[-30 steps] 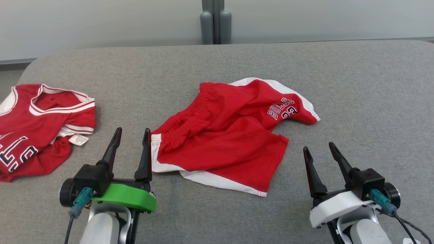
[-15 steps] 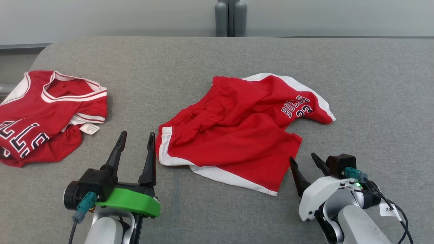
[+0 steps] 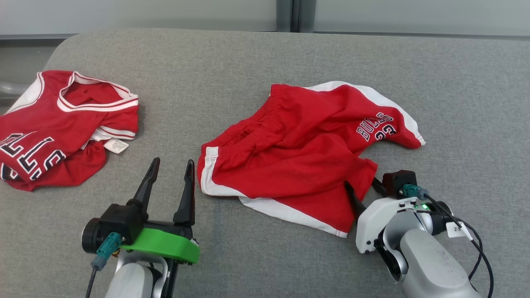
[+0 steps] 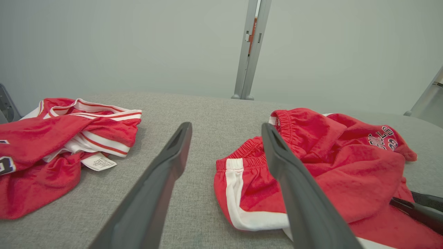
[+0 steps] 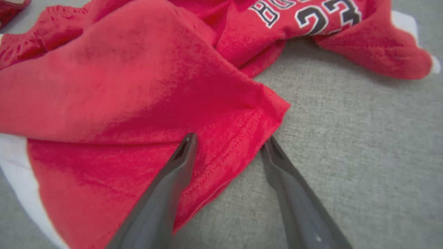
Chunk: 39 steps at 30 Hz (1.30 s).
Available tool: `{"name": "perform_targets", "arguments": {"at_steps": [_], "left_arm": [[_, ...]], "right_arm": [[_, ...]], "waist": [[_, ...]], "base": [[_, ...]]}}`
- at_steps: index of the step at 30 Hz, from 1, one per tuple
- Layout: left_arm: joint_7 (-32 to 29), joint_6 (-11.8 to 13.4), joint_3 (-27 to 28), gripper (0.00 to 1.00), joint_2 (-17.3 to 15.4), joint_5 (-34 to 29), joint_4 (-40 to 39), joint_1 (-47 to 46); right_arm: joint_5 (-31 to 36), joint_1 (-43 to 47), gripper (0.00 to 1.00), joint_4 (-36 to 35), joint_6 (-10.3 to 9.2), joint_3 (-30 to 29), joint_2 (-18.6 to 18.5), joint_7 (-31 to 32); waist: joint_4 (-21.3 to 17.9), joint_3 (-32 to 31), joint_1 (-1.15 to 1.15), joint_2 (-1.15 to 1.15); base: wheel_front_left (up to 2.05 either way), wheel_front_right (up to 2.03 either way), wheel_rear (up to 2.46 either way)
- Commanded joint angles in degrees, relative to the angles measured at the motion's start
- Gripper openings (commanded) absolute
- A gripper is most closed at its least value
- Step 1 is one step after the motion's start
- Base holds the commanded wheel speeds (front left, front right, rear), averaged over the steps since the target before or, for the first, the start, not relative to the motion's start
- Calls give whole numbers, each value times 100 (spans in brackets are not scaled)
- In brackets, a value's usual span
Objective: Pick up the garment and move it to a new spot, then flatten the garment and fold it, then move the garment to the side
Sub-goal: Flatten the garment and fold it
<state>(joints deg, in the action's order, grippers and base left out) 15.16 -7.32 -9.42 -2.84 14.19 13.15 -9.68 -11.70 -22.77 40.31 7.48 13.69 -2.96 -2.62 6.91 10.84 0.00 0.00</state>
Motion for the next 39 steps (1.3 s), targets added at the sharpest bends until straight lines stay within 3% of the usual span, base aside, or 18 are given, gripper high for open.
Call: {"name": "perform_targets", "arguments": {"at_steps": [1,2,5,9,16,25,26,27,32,39], "left_arm": [[-1,-26,9,100,-12,41,-20,-99],[-1,-26,8,100,-11,45,-18,-101],[-1,-26,18,100,-12,51,-20,-115],[-1,-26,26,100,-12,90,-42,-138],[-1,-26,77,100,-13,86,-99,-173],[-1,-26,-5,100,-15,138,-140,-310],[-1,-26,-3,100,-15,148,-140,-317],[-1,-26,3,100,-15,151,-139,-316],[-1,-24,79,100,-14,139,-95,-269],[-1,-22,247,100,-14,-14,-54,-132]], "right_arm": [[34,-24,38,162,2,96,13,76],[35,-70,0,206,2,114,12,53],[175,-192,0,324,-5,-47,-4,-70],[624,-175,0,209,-9,-758,-29,-414],[1623,-207,0,-632,-4,-1857,-114,-443],[1997,-593,0,-1171,-4,-1809,-782,-31],[1969,-613,67,-1148,-4,-1795,-831,-23],[1940,-623,100,-1116,-4,-1784,-854,12],[1756,-482,100,-1172,-4,-1801,-877,-117],[1508,105,100,-1697,-4,-1950,-664,-778]], "waist": [[-16,49,0,0],[-23,63,0,0],[-58,95,0,0],[-121,98,0,0],[-310,123,0,0],[-329,257,0,0],[-328,269,0,0],[-328,274,0,0],[-373,165,0,0],[-549,-206,0,0]], "base": [[0,0,0],[0,0,0],[0,0,0],[0,0,0],[0,0,0],[0,0,0],[0,0,0],[0,0,0],[0,0,0],[0,0,0]]}}
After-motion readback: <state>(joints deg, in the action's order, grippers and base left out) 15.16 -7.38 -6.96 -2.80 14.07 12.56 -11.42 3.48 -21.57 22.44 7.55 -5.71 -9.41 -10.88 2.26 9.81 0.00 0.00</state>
